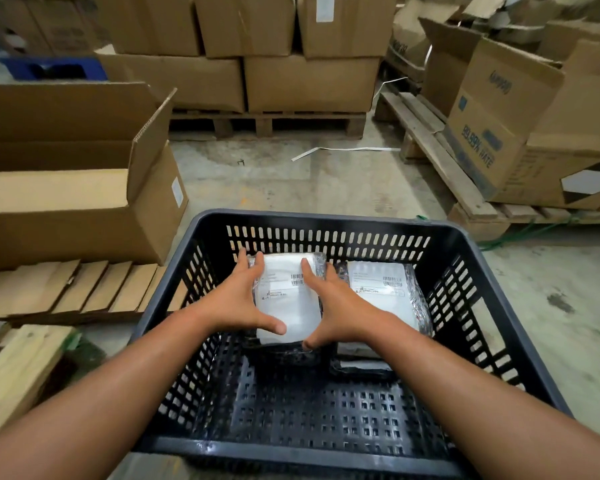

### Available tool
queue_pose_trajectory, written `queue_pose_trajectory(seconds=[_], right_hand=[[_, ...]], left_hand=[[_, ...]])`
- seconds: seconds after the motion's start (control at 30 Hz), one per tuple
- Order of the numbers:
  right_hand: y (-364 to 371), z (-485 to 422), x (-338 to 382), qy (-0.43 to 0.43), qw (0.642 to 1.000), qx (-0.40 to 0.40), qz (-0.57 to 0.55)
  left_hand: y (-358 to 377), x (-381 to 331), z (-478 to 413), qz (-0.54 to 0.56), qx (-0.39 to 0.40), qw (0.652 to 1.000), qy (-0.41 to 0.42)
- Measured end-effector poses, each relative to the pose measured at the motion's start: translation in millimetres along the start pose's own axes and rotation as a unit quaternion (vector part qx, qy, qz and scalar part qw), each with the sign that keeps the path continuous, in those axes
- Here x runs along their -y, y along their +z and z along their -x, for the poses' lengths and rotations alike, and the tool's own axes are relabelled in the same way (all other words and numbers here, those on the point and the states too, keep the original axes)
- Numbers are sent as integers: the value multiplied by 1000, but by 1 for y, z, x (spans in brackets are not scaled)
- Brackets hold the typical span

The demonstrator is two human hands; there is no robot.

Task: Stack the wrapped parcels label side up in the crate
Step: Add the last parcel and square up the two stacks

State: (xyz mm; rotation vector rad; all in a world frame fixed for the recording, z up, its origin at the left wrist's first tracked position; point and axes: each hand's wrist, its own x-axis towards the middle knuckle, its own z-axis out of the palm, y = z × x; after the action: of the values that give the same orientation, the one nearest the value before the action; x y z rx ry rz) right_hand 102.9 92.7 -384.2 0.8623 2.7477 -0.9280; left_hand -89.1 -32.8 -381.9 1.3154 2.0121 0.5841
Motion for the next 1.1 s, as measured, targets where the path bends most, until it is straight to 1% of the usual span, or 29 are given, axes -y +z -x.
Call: queue_pose_trajectory(seconds=[0.1,0.17,0.3,0.5,0.6,0.7,0.8,0.9,1.1], right_hand=[[4,-2,0,8,1000,3,10],[5,-2,1,9,1000,7,15],[3,0,4,7,1000,11,28],[0,-3,6,-45,993,-6,107],[0,-4,-4,-31,988,-2,150],[4,-6,-17,-20,986,14,163],[12,-9,-23,-27,982,-2,187],[22,-13,-24,-25,983,-26,180],[22,-19,-26,-12,987,-35,154]], left_hand=[[-1,5,-8,-65,55,996,-2],[-2,6,-10,-90,78,993,-4],[-3,4,-16,-101,71,992,-8],[-5,7,-25,-98,69,993,-3],[-3,8,-28,-121,72,990,-6],[-1,8,-30,-138,86,987,-3],[-3,8,-33,-148,80,986,10],[-7,9,-37,-163,80,983,21],[-12,11,-42,-147,95,984,23]])
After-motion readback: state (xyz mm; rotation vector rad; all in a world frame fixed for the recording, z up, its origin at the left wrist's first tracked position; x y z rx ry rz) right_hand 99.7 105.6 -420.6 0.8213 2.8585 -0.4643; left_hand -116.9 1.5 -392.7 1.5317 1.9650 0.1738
